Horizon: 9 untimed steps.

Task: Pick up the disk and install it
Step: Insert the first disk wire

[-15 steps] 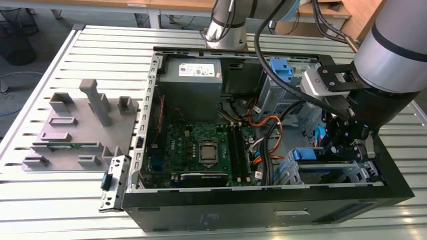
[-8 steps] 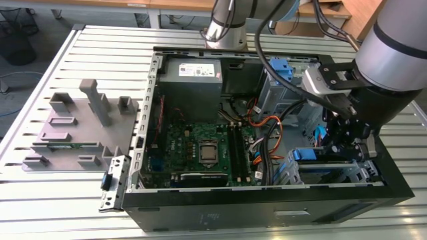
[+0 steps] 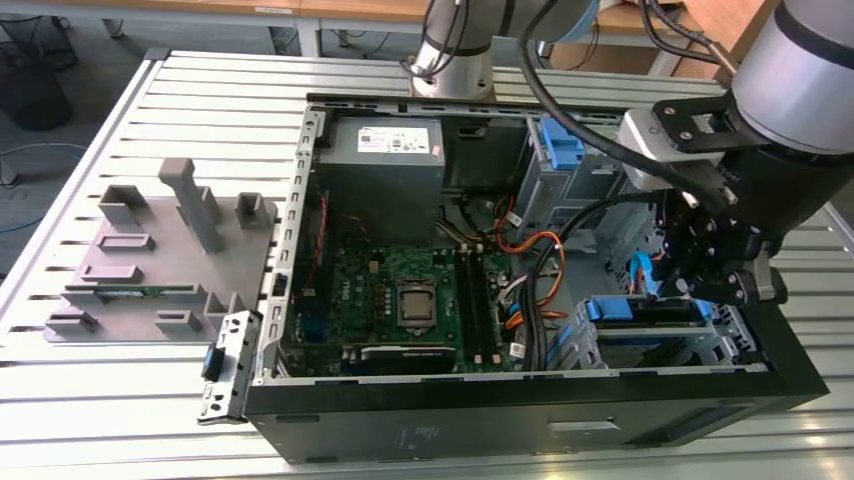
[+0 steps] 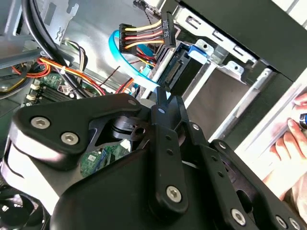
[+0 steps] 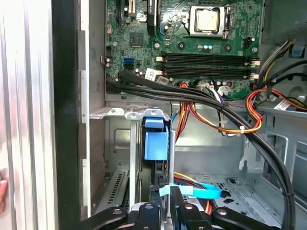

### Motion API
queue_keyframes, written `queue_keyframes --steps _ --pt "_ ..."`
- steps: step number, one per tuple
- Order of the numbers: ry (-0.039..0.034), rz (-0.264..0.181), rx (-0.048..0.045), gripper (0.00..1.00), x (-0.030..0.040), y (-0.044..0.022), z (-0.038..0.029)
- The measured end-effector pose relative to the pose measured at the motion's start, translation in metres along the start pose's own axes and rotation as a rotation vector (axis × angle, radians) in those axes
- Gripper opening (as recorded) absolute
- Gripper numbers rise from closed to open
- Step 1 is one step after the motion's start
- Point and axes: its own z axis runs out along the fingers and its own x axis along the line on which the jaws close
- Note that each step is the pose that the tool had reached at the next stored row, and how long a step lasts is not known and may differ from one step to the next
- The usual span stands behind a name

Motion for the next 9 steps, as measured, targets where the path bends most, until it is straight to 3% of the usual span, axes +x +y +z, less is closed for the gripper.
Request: queue_keyframes --steps 7,9 --pt "-0.0008 0.0 -0.0017 0.23 0.0 -0.0004 -0.0027" --pt "-0.0088 0.001 -0.0268 0.23 0.0006 -0.001 -0.0025"
